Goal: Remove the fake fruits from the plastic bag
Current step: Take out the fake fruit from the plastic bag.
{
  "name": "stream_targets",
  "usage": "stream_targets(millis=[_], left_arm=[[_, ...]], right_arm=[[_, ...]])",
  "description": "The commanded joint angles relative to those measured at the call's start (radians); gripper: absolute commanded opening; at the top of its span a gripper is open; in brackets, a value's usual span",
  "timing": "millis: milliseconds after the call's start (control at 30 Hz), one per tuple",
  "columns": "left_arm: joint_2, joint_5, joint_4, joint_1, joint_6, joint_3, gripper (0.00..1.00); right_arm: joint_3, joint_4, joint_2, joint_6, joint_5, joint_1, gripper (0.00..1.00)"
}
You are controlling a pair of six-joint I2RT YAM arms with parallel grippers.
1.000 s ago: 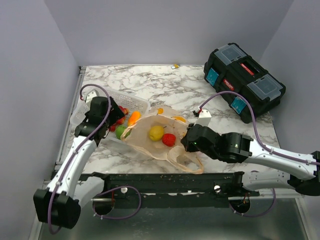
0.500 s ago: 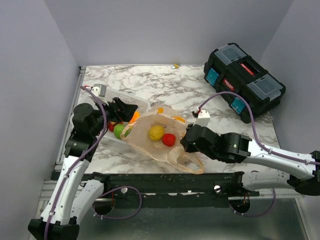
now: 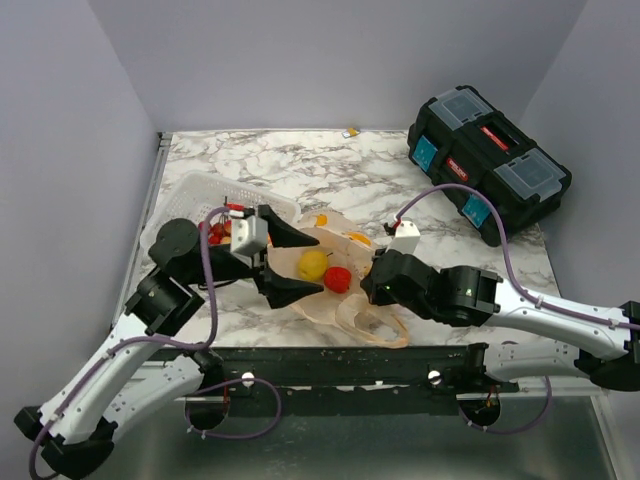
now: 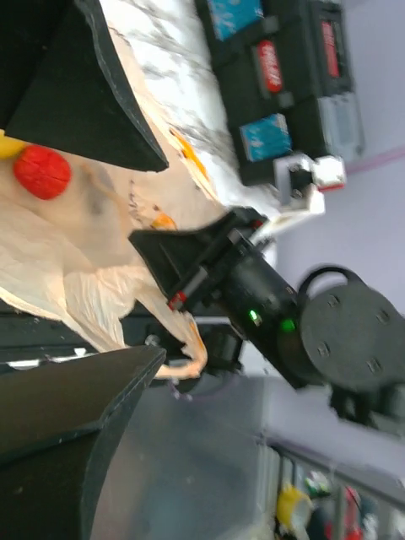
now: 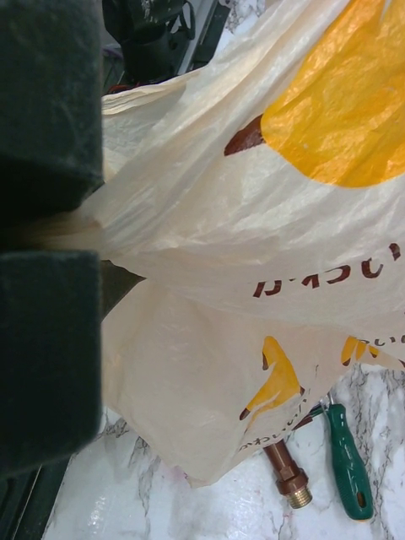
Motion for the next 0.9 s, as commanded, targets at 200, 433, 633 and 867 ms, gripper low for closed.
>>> stream_targets(millis=[200,433,633,867], left_arm=[[0.124,-0.803,-0.175,-0.203,-0.045,-0.121,0.61],[0.240,-0.973,-0.021,-0.309,-0.215,-0.238,0.60],[0.298,-0.958,0.142,-0.311,-0.299,-0.343,0.60],[0.358,-0.931,0.193,-0.311,-0.291,-0.368,0.60]], right_arm=[[-0.002,0.021,0.023,-0.015,-0.004,-0.002,0.01],[0.002,-0.005,0.018,0.000,-0.017,-0.003,0.01],[-0.098,-0.082,-0.002,0.068,-0.051,-0.002,0.01],[-0.242,-0.015,0.007,0.095,-0.225,-0.001,0.01]])
